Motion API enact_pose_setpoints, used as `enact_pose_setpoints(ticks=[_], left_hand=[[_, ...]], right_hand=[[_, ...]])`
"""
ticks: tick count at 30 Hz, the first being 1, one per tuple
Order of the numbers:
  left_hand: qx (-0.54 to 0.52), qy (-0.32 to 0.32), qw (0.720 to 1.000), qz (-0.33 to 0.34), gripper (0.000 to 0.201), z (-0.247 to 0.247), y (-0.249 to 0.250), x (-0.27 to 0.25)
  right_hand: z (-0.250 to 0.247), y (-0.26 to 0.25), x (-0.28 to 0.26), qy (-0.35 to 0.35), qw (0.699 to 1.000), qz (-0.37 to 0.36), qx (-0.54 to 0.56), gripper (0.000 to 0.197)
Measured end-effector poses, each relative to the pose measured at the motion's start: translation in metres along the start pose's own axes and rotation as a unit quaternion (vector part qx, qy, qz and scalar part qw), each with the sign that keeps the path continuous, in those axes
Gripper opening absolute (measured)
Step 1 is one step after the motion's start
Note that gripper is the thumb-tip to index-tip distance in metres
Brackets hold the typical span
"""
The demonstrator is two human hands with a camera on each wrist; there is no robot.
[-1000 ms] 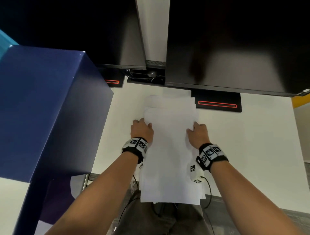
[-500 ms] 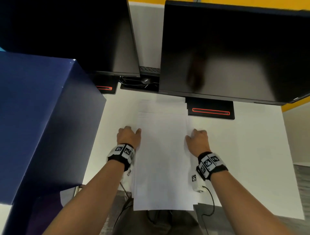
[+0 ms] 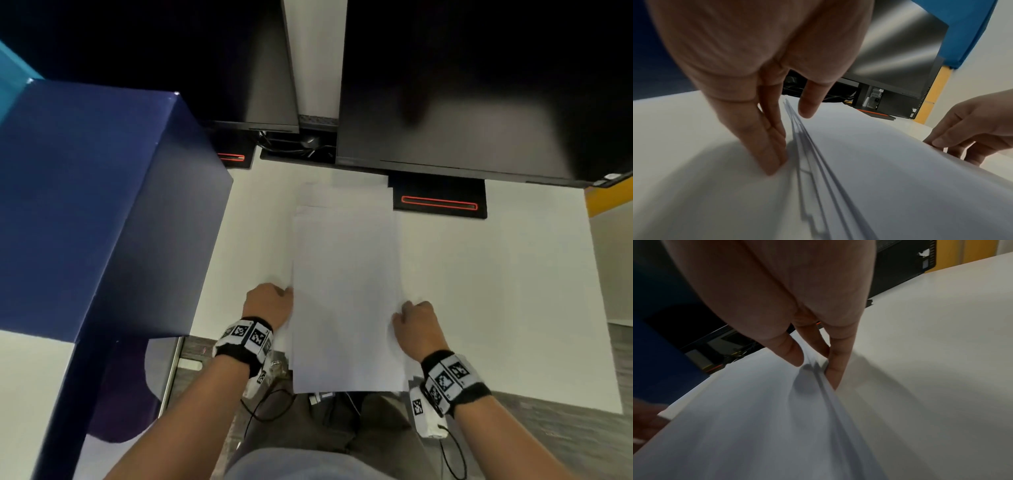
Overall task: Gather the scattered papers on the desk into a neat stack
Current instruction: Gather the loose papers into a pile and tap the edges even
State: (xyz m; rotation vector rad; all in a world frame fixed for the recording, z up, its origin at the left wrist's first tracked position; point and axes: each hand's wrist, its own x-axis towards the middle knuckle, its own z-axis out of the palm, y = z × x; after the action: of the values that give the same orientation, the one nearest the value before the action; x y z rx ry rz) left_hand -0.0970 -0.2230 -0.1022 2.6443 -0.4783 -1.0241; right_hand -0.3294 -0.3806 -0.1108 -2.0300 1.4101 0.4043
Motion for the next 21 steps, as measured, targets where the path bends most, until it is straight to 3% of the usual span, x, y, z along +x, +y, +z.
enact_pose_setpoints(ticks=[5,8,13,17,21], left_hand=[[-0.012,0.012,1.0,-0.003,0.046,0.011,-0.004,-0.019],[0.016,0.007,1.0,0.002,0.044,0.006,-0.016,-0.022],[0.019,-0.021,1.0,0.005,0.049,0.018,-0.026,-0.032],[0.032,-0.005,0.999,0.015,0.047,0.007,-0.018,-0.032],[-0.045,0.063,0.996,-0.047,0.044,-0.022,-0.006,-0.002]], right_hand=[[0.016,-0.005,-0.015,-0.017,0.999,-0.001,-0.031,0.028],[0.008,0.003,-0.017,-0.024,0.998,0.034,-0.053,0.03],[0.012,0.001,-0.035,-0.082,0.992,0.048,-0.078,0.028],[-0.005,0.002,-0.027,-0.069,0.994,0.08,-0.019,0.032],[-0.037,0.0,0.005,0.003,0.998,0.048,0.036,0.049]])
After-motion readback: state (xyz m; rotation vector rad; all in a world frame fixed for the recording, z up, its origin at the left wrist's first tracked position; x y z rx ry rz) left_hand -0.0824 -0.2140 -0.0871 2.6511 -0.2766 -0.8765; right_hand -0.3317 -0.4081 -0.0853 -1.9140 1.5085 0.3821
